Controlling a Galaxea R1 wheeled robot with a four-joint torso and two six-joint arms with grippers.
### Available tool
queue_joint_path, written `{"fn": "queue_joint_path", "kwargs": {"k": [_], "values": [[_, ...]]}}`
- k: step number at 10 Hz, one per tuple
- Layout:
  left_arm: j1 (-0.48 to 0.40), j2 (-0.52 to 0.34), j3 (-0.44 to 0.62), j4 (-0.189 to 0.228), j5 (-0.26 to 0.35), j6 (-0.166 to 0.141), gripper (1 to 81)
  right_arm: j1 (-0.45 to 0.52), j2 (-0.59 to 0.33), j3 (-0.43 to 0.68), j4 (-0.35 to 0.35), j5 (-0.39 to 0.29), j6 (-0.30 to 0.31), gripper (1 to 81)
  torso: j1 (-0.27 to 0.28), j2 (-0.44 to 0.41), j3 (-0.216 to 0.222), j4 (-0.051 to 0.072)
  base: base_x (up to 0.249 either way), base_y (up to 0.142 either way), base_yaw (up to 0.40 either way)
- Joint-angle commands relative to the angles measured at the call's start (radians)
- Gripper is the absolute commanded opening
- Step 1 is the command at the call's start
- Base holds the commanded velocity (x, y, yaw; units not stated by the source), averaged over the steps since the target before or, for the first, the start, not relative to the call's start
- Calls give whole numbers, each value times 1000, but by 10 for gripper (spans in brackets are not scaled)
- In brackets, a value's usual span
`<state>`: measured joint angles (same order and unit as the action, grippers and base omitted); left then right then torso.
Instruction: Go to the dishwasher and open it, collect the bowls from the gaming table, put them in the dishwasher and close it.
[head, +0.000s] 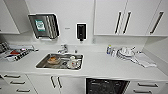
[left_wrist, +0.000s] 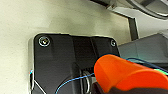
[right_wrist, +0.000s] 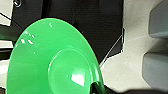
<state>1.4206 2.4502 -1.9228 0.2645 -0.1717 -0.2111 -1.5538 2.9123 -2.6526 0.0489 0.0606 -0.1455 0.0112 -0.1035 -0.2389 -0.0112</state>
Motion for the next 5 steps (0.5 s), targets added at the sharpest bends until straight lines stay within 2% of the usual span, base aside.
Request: {"fn": "queue_joint_path", "kwargs": {"k": [1,2,3,5], "values": [[-174,-233,264,-22,38,-5,10,27,-14,5,-3,-62,1,10,0,0,0,0,0,0,0],[-231,-276,330,-25,44,-5,10,28,-14,5,-3,-62,1,10,0,0,0,0,0,0,0],[-286,-321,406,-27,60,-7,10,27,-14,5,-3,-61,1,10,0,0,-79,0,0,0,0],[-393,-371,496,-47,158,-7,10,28,-14,7,-1,-58,1,10,0,0,-120,0,0,0,0]]}}
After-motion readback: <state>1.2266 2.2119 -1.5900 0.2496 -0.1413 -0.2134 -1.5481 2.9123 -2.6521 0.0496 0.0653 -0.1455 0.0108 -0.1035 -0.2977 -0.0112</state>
